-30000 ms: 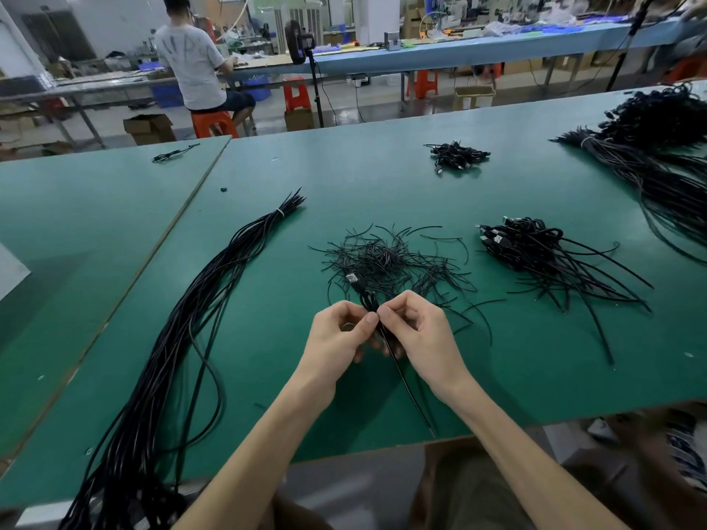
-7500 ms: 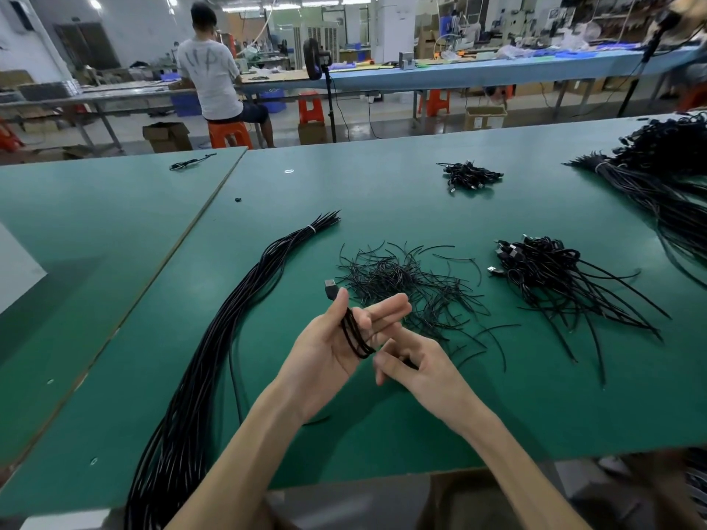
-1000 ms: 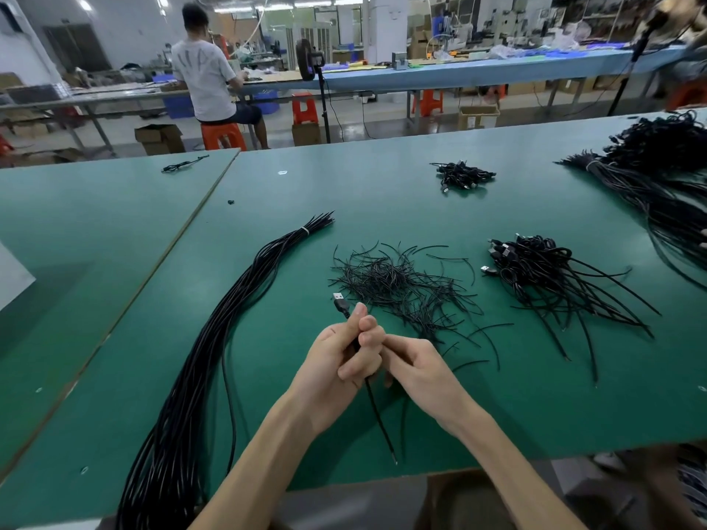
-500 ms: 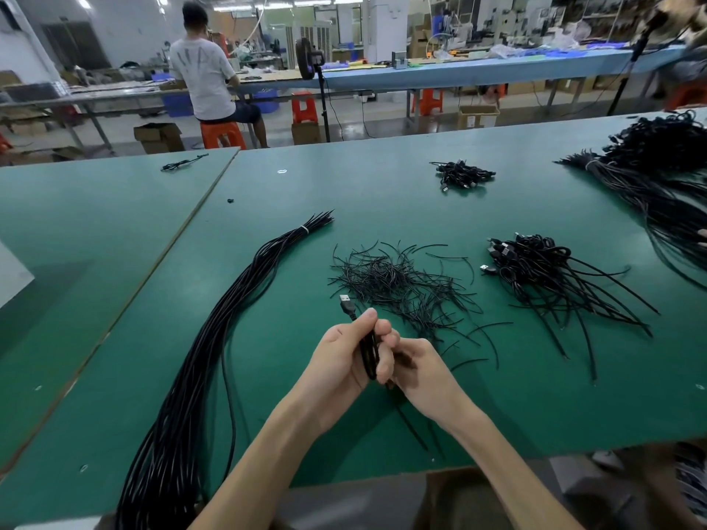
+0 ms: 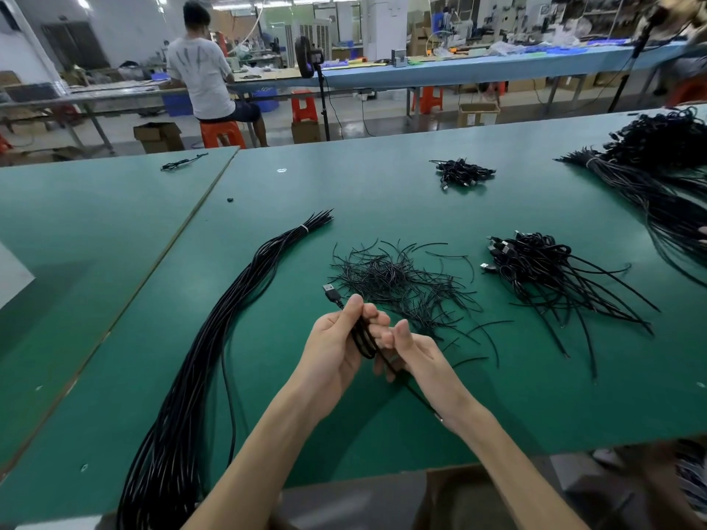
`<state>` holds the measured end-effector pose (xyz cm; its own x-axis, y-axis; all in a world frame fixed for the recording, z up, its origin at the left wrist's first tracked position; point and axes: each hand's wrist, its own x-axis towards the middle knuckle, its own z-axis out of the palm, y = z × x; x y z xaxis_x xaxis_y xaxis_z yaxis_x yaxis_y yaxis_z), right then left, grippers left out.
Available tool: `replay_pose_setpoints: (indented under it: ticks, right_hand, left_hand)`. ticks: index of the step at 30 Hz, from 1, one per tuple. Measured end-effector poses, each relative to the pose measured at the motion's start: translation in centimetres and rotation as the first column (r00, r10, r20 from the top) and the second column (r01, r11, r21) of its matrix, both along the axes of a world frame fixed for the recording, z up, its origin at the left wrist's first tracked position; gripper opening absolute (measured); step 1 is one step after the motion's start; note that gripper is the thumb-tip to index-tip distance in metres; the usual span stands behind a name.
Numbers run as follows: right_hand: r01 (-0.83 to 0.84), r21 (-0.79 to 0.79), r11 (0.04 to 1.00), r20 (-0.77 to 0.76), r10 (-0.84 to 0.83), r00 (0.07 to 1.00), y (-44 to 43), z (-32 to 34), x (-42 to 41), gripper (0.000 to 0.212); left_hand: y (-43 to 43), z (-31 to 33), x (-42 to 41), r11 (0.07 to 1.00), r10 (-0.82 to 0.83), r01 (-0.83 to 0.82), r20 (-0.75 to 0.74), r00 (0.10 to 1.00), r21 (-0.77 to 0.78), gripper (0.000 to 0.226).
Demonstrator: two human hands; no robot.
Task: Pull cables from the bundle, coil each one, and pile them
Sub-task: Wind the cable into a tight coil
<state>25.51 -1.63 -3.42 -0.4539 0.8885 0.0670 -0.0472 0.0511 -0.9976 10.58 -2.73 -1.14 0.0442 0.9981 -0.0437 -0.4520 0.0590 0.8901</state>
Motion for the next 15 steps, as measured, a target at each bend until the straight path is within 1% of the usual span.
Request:
replay_pose_setpoints:
  ticks: [4, 6, 7, 9, 13, 15]
  right_hand:
    - [0.015, 0.009, 1.000, -0.021, -0.014, 1.000, 0.0, -0.1, 0.2, 0.086]
    - [0.003, 0.014, 1.000, -0.008, -0.003, 1.000, 0.1, -0.3, 0.2, 0.094]
    - [0.001, 0.020, 1.000, -0.003, -0.001, 1.000, 0.2, -0.3, 0.2, 0.095]
    - [-0.004, 0.034, 0.999, 0.010, 0.004, 1.000, 0.2, -0.4, 0.1, 0.087]
    - [-0.013, 0.058, 0.998, 0.029, 0.012, 1.000, 0.3, -0.8, 0.0, 0.054]
    - [-0.001, 0.071, 0.997, 0.034, -0.001, 0.999, 0.3, -0.9, -0.1, 0.045]
  left_hand:
    - [0.4, 0.0, -0.1, 1.000, -0.007, 0.007, 0.003, 1.000, -0.023, 0.039]
    - [0.6, 0.0, -0.6, 0.998, -0.042, 0.043, 0.010, 0.999, -0.046, 0.039]
    - [0.7, 0.1, -1.0, 0.996, -0.066, 0.066, 0.011, 0.998, -0.059, 0.039]
    - [0.8, 0.1, -1.5, 0.991, -0.102, 0.102, 0.011, 0.995, -0.085, 0.036]
    - [0.9, 0.0, -1.7, 0.988, -0.112, 0.114, 0.019, 0.994, -0.108, 0.038]
    - [0.7, -0.1, -1.7, 0.987, -0.119, 0.120, 0.012, 0.993, -0.103, 0.039]
